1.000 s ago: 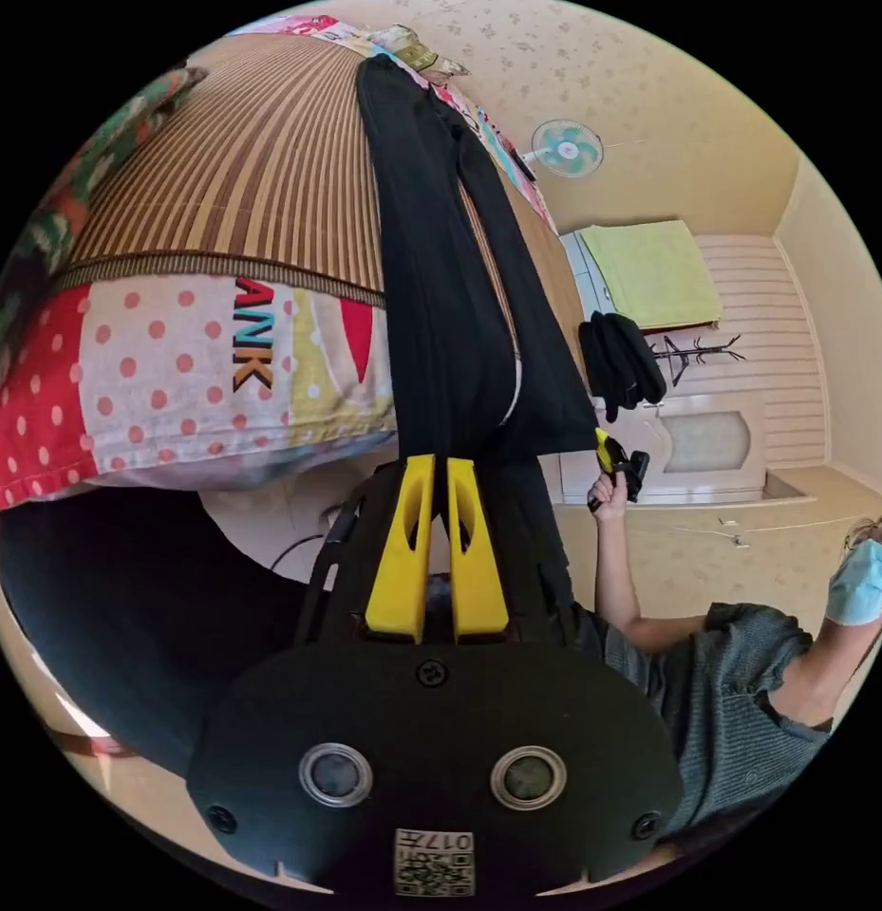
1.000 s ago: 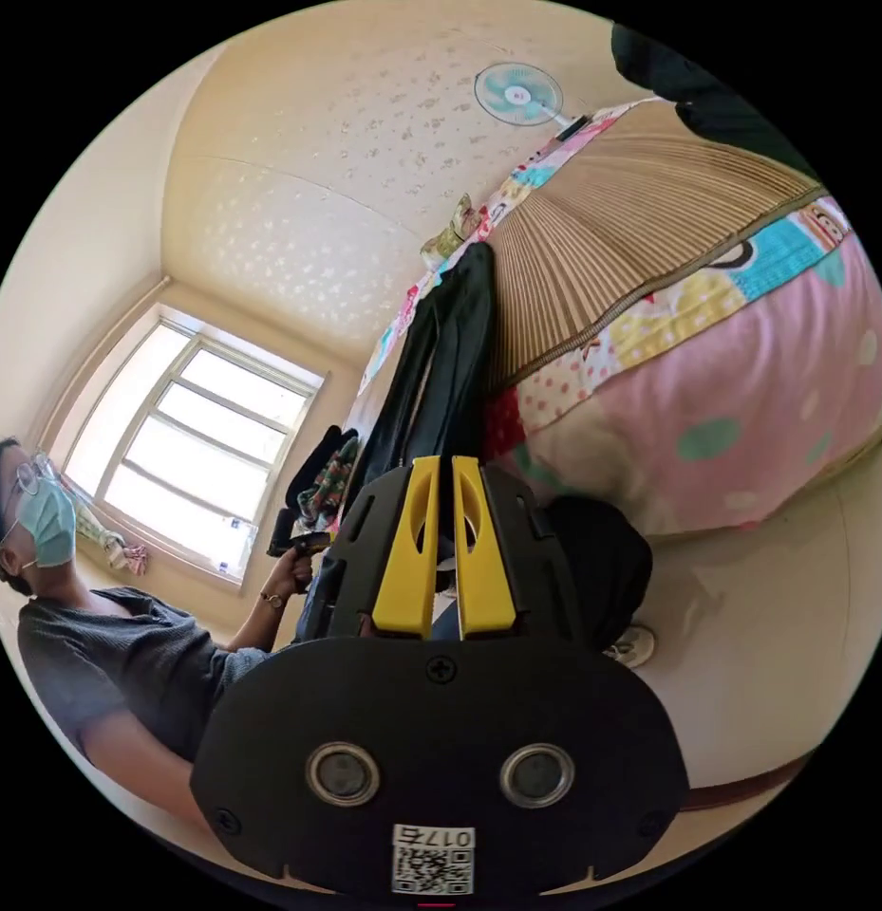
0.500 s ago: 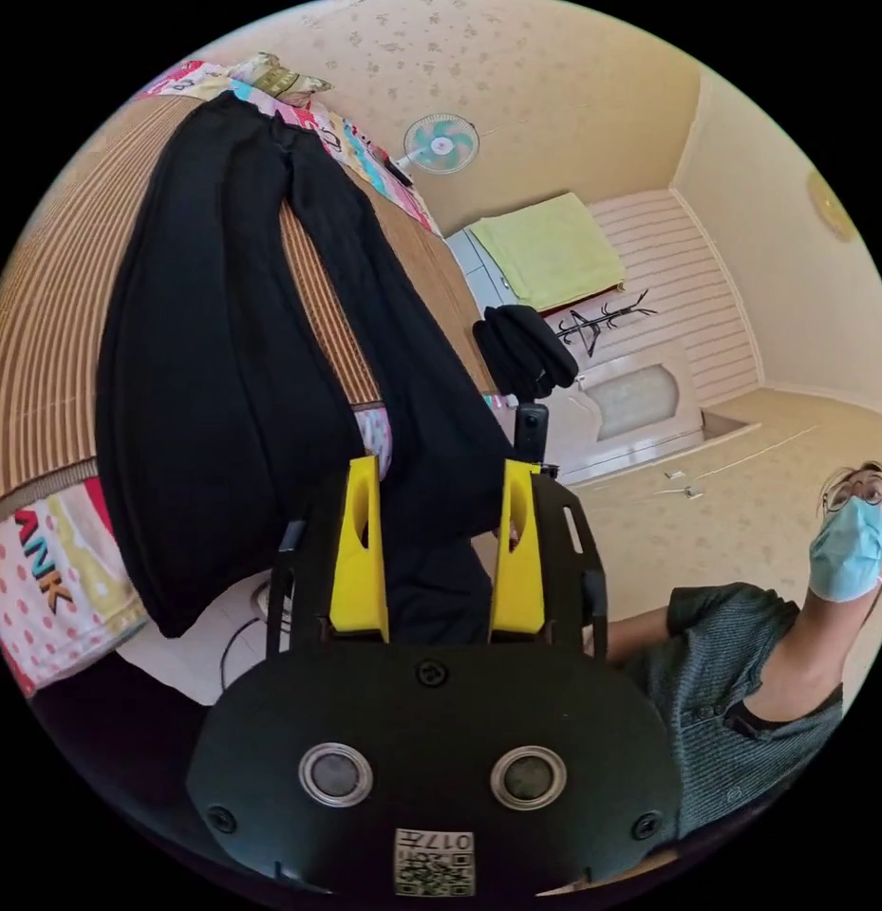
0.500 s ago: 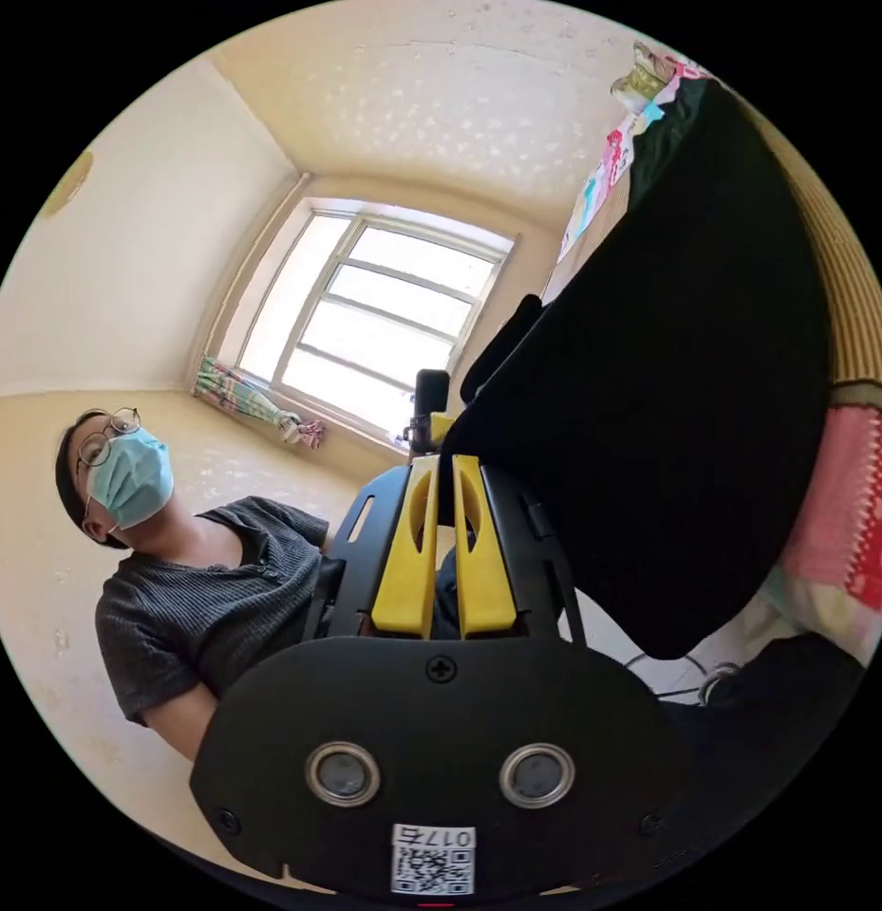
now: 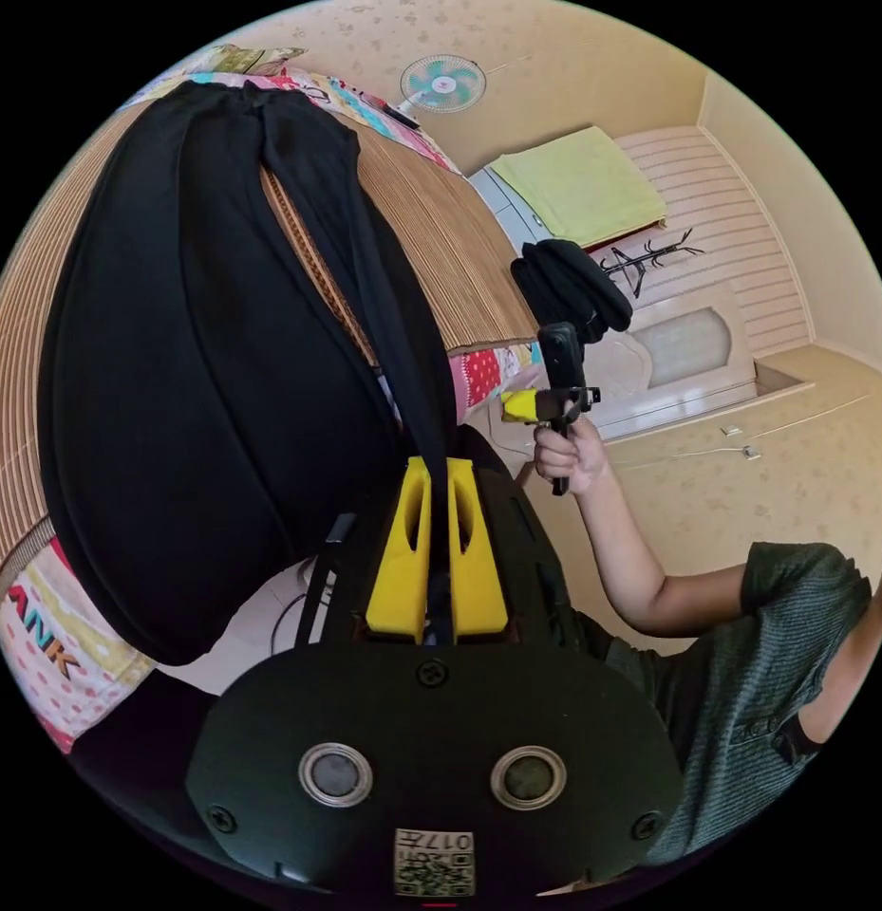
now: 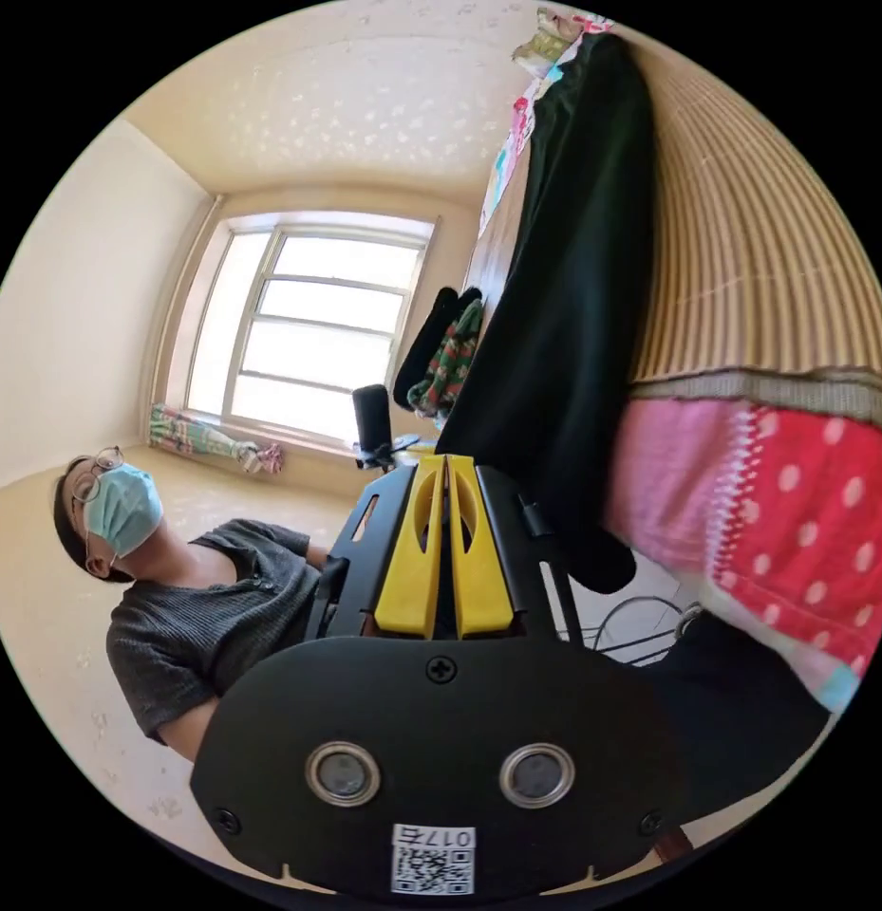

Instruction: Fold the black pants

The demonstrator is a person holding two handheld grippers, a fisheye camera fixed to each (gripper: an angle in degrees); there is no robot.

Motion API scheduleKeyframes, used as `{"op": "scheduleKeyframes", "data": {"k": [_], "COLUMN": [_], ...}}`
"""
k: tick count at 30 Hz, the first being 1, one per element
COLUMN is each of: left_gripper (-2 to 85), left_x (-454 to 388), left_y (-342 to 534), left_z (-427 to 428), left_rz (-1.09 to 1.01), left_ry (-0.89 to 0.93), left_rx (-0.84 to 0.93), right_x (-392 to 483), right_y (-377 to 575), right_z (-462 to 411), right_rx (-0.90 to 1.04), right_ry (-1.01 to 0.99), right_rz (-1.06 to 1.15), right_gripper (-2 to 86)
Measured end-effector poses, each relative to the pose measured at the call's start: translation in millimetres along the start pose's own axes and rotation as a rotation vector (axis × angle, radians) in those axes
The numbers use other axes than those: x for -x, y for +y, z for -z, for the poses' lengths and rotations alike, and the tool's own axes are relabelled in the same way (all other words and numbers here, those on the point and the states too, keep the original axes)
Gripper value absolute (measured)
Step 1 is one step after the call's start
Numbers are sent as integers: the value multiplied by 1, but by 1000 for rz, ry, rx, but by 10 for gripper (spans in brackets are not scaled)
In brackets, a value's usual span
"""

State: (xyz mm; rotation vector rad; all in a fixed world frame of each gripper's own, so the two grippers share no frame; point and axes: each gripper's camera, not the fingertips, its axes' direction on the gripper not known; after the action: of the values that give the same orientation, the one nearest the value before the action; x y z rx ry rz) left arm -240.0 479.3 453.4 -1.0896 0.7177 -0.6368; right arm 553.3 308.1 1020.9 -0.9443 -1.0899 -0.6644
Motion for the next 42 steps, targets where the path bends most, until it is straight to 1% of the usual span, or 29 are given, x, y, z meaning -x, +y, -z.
{"op": "scheduleKeyframes", "data": {"k": [1, 3, 4, 5, 6, 8, 9, 10, 11, 12, 13, 14, 15, 16, 17, 18, 20, 22, 24, 25, 26, 27, 28, 30, 33, 36, 38, 40, 42], "left_gripper": [11, 10, 9, 9, 9, 9, 9, 10, 11, 11, 12, 12, 11, 11, 10, 9, 7, 3, 0, -1, -2, -3, -4, -5, -6, -5, -4, -3, -2], "left_x": [4, 8, 10, 10, 10, 10, 10, 10, 10, 11, 12, 13, 15, 18, 19, 22, 28, 33, 31, 29, 28, 27, 27, 26, 19, 14, 16, 31, 49], "left_y": [-1, -4, -5, -6, -8, -11, -12, -13, -13, -14, -15, -16, -17, -19, -20, -22, -24, -26, -26, -25, -25, -23, -22, -22, -18, -7, 3, 19, 34], "left_z": [-1, -4, -6, -8, -12, -17, -20, -22, -24, -26, -28, -28, -29, -29, -29, -28, -29, -31, -31, -29, -27, -24, -20, -15, -7, 4, 13, 23, 31], "left_rz": [0, -10, -19, -24, -35, -45, -46, -46, -46, -46, -46, -45, -44, -42, -41, -40, -32, -29, -54, -78, -90, -104, -108, -117, -132, -144, -143, -93, -21], "left_ry": [8, 37, 47, 48, 46, 43, 42, 45, 47, 49, 46, 44, 42, 44, 47, 57, 70, 88, 101, 115, 126, 152, 180, 226, 247, 167, 122, 86, 68], "left_rx": [7, 18, 25, 29, 39, 55, 60, 62, 62, 64, 69, 73, 80, 84, 85, 87, 93, 112, 123, 128, 130, 130, 122, 112, 110, 144, 169, 189, 185], "right_x": [2, 11, 13, 20, 31, 47, 56, 60, 69, 82, 87, 93, 94, 93, 91, 91, 99, 118, 164, 178, 203, 226, 236, 262, 264, 242, 226, 214, 209], "right_y": [-10, -58, -72, -100, -127, -165, -189, -201, -226, -252, -265, -293, -318, -329, -347, -358, -370, -377, -378, -378, -377, -377, -377, -383, -395, -404, -406, -403, -384], "right_z": [4, 9, 8, 7, 4, -2, -7, -10, -19, -33, -43, -64, -84, -93, -106, -118, -133, -148, -181, -192, -215, -242, -256, -315, -376, -407, -410, -403, -384], "right_rx": [-25, -83, -106, -166, -245, -360, -428, -457, -490, -466, -436, -351, -261, -223, -165, -124, -96, -121, -179, -188, -188, -173, -162, -68, 61, 123, 149, 173, 210], "right_ry": [52, 327, 400, 523, 598, 652, 668, 674, 680, 720, 762, 869, 979, 1029, 1116, 1156, 1173, 1212, 1206, 1191, 1169, 1162, 1161, 1143, 1063, 993, 935, 839, 673], "right_rz": [-10, -89, -120, -148, -125, -67, -49, -40, 11, 94, 120, 122, 84, 51, -21, -47, -74, -62, 109, 169, 279, 375, 420, 530, 546, 449, 390, 360, 400], "right_gripper": [6, 9, 10, 14, 19, 37, 58, 77, 115, 128, 134, 131, 120, 111, 85, 50, 34, 25, 19, 18, 16, 15, 14, 13, 16, 27, 41, 63, 72]}}
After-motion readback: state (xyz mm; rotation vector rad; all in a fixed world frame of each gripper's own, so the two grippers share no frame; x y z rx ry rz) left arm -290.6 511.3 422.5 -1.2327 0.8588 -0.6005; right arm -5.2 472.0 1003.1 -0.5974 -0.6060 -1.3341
